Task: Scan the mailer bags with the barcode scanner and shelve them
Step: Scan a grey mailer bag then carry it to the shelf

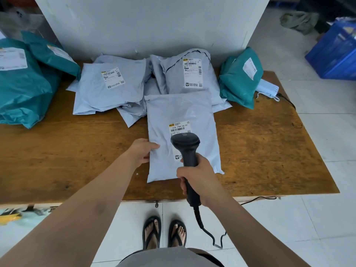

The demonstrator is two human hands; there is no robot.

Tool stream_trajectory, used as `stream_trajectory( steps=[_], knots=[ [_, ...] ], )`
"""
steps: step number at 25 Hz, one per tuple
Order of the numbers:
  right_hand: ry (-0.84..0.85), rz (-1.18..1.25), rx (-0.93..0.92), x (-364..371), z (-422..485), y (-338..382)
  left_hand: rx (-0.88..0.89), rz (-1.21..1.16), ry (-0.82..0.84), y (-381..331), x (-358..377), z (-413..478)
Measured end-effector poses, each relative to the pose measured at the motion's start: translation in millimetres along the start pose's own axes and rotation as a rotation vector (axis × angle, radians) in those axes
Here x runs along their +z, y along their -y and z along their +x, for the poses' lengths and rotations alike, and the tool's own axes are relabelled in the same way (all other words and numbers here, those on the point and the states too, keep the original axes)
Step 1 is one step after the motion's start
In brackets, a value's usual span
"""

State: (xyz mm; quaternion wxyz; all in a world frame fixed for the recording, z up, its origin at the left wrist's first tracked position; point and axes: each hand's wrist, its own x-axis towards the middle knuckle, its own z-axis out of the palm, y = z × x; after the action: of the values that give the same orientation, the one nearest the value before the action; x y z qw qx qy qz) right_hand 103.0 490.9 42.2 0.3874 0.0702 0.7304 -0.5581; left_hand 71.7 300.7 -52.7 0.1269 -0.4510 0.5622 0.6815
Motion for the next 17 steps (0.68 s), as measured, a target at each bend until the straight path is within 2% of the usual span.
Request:
stream_trajectory(
  steps=[6, 17],
  knots=[
    [-0.056, -0.019, -0.021, 4, 0, 6, -0.003, -0.003, 0.024, -1, -2, 1],
    [-0.034, -0.029, -0.004, 11, 2, 14, -0.042, 0.023, 0.039, -10, -5, 3]
  ],
)
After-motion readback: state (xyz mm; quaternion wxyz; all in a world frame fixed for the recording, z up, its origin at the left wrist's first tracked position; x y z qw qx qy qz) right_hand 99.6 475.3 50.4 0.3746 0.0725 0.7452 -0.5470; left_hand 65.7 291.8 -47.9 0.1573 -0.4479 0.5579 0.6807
